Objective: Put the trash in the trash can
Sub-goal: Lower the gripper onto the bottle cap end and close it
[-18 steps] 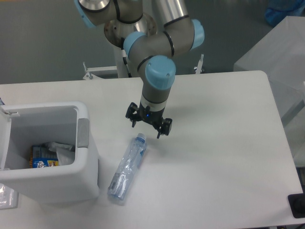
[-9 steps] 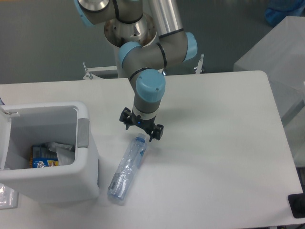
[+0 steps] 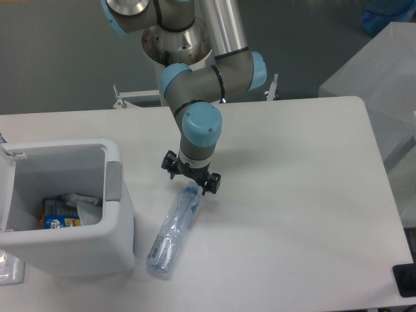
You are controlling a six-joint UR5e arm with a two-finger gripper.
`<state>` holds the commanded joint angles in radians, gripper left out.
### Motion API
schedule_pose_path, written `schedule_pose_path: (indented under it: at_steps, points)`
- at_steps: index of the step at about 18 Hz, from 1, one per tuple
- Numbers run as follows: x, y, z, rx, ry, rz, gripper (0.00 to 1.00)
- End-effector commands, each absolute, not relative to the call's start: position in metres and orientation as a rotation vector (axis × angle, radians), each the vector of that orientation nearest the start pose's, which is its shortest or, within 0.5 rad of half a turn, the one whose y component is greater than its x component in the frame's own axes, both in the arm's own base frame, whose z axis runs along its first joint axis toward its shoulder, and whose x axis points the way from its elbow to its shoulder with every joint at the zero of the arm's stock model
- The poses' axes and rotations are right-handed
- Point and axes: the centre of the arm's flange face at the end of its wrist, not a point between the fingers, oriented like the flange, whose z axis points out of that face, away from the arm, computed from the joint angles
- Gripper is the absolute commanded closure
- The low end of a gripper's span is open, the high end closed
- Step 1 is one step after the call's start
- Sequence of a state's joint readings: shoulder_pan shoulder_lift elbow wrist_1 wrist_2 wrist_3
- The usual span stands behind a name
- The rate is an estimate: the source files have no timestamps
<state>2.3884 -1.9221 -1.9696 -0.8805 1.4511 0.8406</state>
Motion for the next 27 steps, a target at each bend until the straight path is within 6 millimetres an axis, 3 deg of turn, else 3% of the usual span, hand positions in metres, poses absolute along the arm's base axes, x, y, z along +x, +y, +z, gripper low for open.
schedule_pose_path:
  at_steps: [4, 6, 9, 11, 14, 19, 27]
  points:
    - [-0.285, 0.467, 0.189, -3.088, 0.025, -0.193, 0.0]
    - [-0.286, 0.466, 0.19, -3.086, 0.023, -0.19, 0.08]
    - [-0.285, 0.467, 0.19, -3.084, 0.026, -0.186, 0.28]
    - [-0.286, 0.467, 0.191, -3.084, 0.019, -0.186, 0.34]
    - [-0.286, 0.467, 0.191, -3.085, 0.005, -0.183, 0.35]
    - [-0.288, 0.466, 0.193, -3.106, -0.031, -0.147, 0.46]
    - [-0.296, 0.471, 0.212, -3.077, -0.062, -0.106, 0.6]
